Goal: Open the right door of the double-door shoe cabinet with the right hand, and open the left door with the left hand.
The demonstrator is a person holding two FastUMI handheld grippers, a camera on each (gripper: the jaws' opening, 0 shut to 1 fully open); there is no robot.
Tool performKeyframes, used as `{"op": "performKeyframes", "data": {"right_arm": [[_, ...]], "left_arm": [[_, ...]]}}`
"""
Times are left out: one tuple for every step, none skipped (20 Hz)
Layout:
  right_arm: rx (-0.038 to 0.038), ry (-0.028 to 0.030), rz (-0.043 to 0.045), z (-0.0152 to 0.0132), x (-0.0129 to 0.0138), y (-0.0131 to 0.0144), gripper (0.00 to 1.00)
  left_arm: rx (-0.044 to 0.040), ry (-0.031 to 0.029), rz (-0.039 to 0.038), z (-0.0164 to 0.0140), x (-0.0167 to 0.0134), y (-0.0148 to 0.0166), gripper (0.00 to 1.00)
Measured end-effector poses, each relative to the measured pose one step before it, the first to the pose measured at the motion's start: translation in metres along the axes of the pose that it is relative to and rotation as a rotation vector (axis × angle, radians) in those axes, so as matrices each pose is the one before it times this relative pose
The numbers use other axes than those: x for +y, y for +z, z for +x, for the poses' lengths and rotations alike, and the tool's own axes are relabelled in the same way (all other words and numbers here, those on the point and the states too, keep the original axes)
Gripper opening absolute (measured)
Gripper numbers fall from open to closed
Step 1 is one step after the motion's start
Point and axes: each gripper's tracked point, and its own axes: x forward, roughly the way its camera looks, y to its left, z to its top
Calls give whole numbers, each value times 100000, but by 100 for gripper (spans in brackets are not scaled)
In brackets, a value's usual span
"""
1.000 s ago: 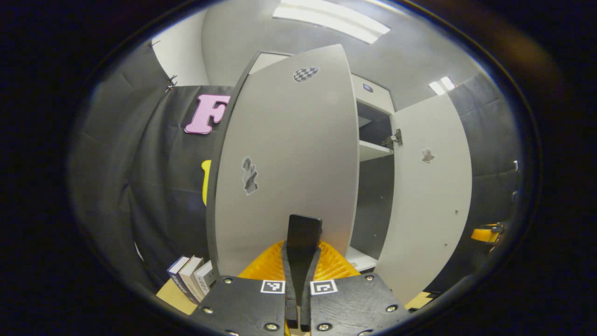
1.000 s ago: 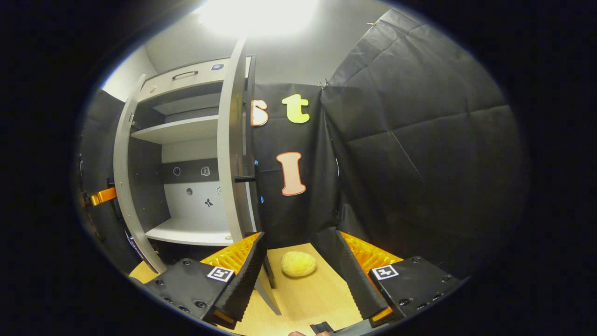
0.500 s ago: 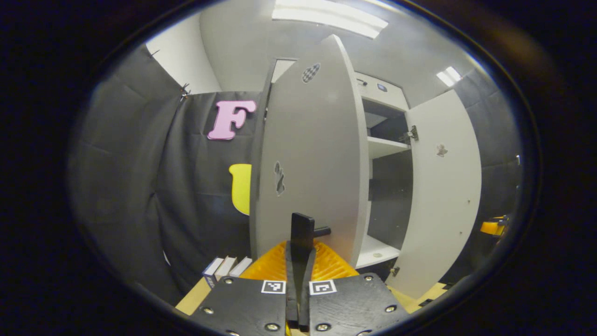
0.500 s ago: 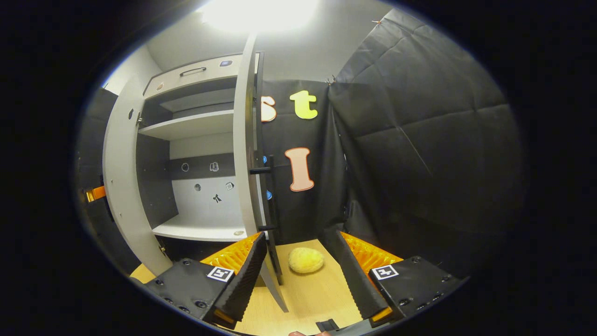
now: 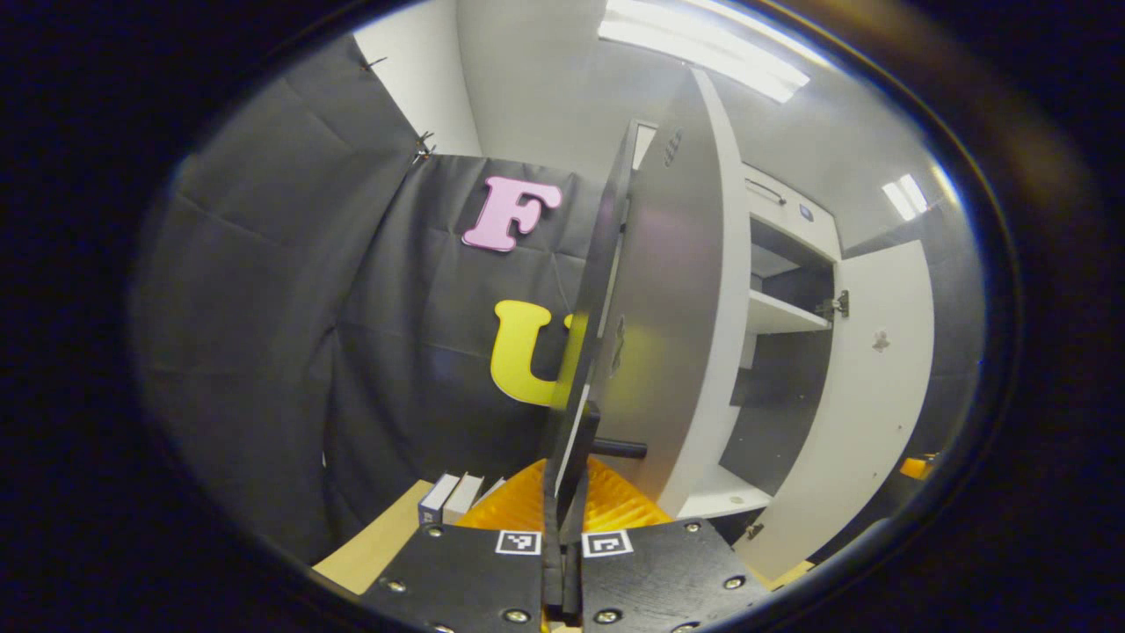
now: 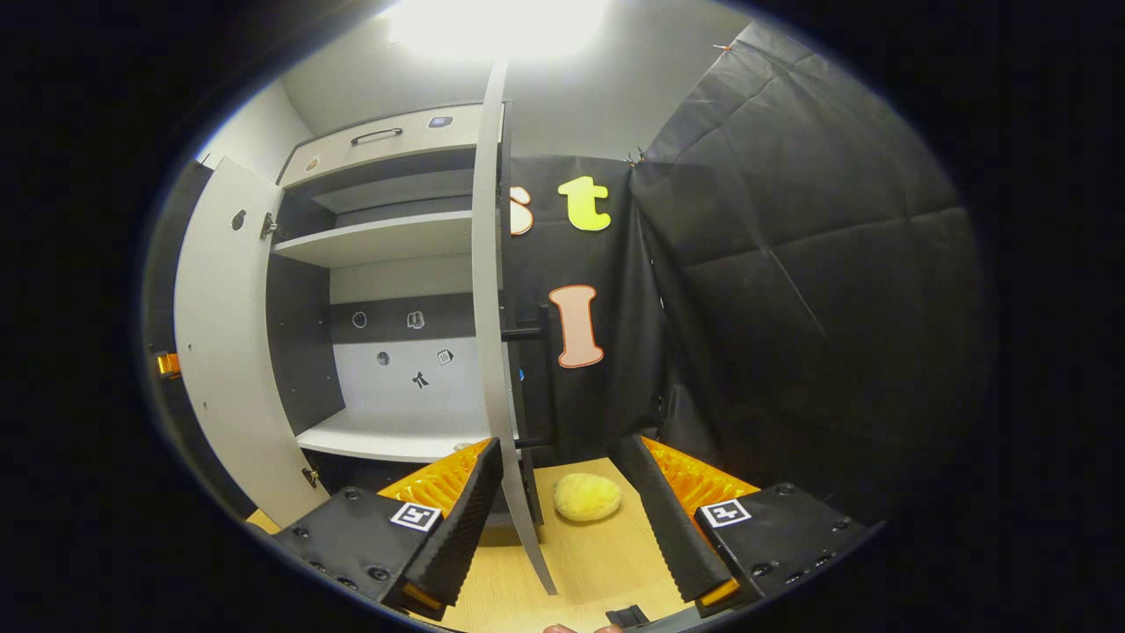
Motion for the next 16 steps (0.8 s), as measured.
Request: {"op": "performKeyframes", "data": {"right_arm": [[504, 273, -303, 57, 257, 7, 92], [-60, 447, 83, -30, 364, 134, 92], [-505, 508, 404, -52, 346, 131, 92], [-407, 619, 140, -76, 462, 210, 92], [-344, 405, -402, -122, 407, -20, 92], [-389, 176, -843, -87, 255, 61, 92], [-327, 53, -1039, -48, 268, 124, 92], [-168, 267, -974, -63, 232, -15, 92], [-124, 380, -710, -169, 284, 21, 92], [219, 134, -323, -17, 234, -248, 92], [317, 347, 3, -7, 339, -276, 92], [108, 424, 415, -87, 257, -134, 92], [-190, 616, 800, -67, 112, -55, 85], [-200, 763, 842, 8, 310, 121, 92], [-356, 763, 437, 100, 160, 86, 92], [-52, 514, -190, 45, 155, 167, 92]], "left_arm": [[-455, -31, 1377, -169, 61, 189, 2], [215, -20, 1745, 65, -22, -21, 1], [446, -332, 1063, -20, 23, -92, 2], [431, -578, -157, -37, -219, -228, 2], [507, -347, -778, -179, -23, -50, 2], [435, 35, -143, -62, 87, -132, 2], [316, 193, 309, -184, 152, -60, 2], [545, 67, 56, -314, 151, -289, 1], [283, -311, 218, -323, -28, -109, 1], [454, -392, 500, -294, -106, -48, 2], [194, 63, 884, -403, 8, 22, 2], [286, 528, 1425, -419, -5, 32, 2], [319, 507, 1850, -280, 144, -18, 2], [602, 490, 1585, -534, -20, -71, 2], [849, 984, 1255, -556, 53, -7, 3], [1455, 1768, 334, -684, 347, -118, 2]]}}
